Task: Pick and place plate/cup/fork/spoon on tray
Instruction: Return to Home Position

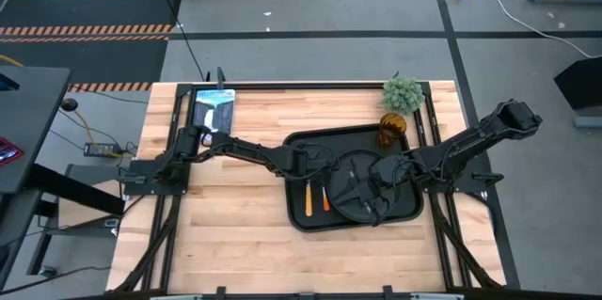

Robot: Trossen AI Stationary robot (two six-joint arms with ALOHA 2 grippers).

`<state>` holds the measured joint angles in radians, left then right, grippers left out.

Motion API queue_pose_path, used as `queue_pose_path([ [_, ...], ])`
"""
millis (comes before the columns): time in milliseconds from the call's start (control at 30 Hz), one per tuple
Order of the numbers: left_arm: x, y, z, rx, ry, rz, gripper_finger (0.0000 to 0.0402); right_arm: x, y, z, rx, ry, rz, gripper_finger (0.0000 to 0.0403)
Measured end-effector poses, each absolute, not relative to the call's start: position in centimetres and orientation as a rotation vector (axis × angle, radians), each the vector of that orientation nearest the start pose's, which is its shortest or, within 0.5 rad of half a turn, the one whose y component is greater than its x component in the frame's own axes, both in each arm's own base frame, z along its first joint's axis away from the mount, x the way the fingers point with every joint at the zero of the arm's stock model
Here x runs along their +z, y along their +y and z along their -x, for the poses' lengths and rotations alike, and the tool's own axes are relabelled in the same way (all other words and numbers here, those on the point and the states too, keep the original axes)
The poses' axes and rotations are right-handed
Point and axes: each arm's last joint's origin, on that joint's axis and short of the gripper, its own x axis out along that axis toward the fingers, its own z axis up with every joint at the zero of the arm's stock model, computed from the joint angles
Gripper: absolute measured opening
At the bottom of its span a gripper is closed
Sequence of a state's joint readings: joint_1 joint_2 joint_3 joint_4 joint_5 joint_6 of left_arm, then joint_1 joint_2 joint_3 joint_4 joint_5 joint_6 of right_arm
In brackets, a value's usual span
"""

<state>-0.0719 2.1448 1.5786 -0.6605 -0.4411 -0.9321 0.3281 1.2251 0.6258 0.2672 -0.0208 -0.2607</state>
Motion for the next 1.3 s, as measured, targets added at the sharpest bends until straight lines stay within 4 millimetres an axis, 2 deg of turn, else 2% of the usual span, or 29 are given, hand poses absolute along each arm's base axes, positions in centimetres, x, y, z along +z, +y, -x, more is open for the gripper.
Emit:
queue_pose_path([
  [167,16.8,-2.0,-43.1,0.850,1.000,0.456,0.0039,23.1,8.4,-24.4,0.388,0.289,0.308,0.0075],
  [267,17.8,-2.3,-43.0,0.818,1.059,0.375,0.0039,23.0,8.3,-24.4,0.381,0.304,0.312,0.0075],
  [533,19.9,-2.4,-42.8,0.610,1.239,-0.080,0.0039,23.2,8.0,-23.6,0.348,0.353,0.319,0.0075],
  [633,21.0,-1.4,-42.9,0.633,1.257,-0.228,0.0039,23.4,7.8,-23.0,0.349,0.371,0.316,0.0075],
  [733,22.8,0.1,-42.9,0.687,1.261,-0.299,0.0038,24.0,7.4,-22.2,0.341,0.383,0.292,0.0075],
  [933,26.1,2.8,-43.4,0.779,1.227,-0.502,0.0038,26.0,6.5,-20.7,0.276,0.316,0.232,0.0075],
  [1133,27.0,4.6,-43.5,0.793,1.249,-0.620,0.0038,27.5,5.0,-19.0,0.115,0.270,0.202,0.0075],
  [1300,27.0,5.3,-43.5,0.761,1.292,-0.672,0.0036,25.2,3.7,-17.7,0.050,0.224,0.092,0.0075],
])
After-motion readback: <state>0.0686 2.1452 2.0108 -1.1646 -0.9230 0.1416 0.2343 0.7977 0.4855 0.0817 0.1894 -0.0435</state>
